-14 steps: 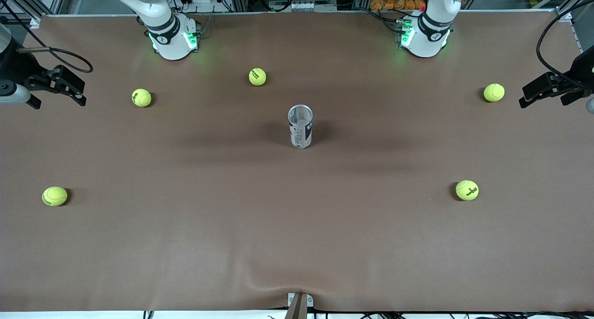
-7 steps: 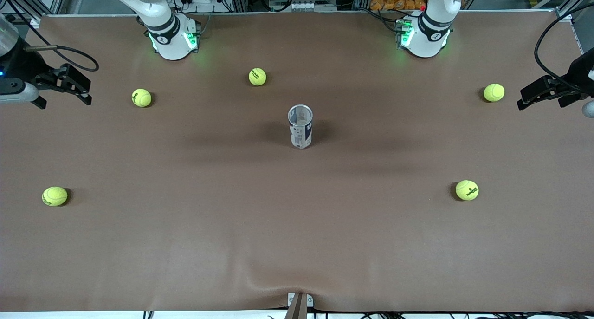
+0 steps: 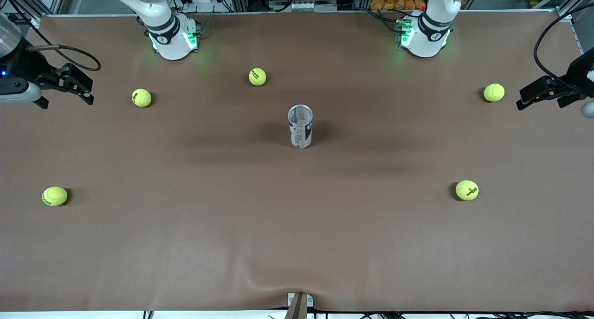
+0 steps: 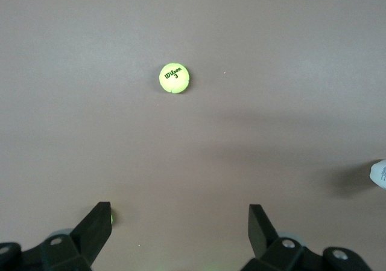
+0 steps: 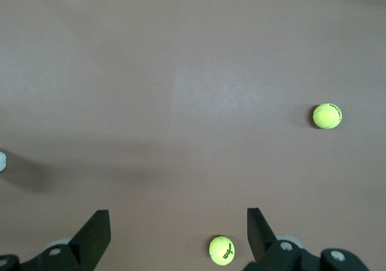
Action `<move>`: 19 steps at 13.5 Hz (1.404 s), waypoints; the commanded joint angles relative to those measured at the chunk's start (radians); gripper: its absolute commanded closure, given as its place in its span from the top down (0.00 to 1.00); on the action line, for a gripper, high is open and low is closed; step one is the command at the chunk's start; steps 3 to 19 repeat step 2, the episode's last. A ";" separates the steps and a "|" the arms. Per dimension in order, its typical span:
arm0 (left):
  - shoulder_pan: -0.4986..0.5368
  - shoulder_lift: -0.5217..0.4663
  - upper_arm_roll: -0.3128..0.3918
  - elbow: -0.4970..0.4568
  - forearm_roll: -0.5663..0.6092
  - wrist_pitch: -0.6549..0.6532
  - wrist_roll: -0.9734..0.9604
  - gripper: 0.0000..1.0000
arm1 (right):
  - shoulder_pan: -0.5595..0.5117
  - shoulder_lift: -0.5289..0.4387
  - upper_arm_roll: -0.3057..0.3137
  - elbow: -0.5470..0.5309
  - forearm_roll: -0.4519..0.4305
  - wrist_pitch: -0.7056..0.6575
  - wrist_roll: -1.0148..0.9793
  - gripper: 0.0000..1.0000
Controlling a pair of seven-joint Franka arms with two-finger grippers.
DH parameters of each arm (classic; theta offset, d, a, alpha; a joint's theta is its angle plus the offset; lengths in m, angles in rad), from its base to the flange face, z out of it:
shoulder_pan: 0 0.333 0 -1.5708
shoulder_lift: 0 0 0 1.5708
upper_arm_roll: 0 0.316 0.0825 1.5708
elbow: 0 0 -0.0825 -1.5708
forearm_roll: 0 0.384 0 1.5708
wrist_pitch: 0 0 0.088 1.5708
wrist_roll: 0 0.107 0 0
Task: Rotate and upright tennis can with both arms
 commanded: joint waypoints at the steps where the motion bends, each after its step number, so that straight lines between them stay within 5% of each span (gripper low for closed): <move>1: -0.003 0.000 -0.002 0.005 0.005 -0.015 -0.013 1.00 | 0.035 0.002 -0.006 -0.002 0.018 0.009 0.010 1.00; 19: -0.003 0.000 -0.002 0.005 0.005 -0.016 -0.013 1.00 | 0.037 0.005 -0.006 -0.001 0.018 0.009 0.010 1.00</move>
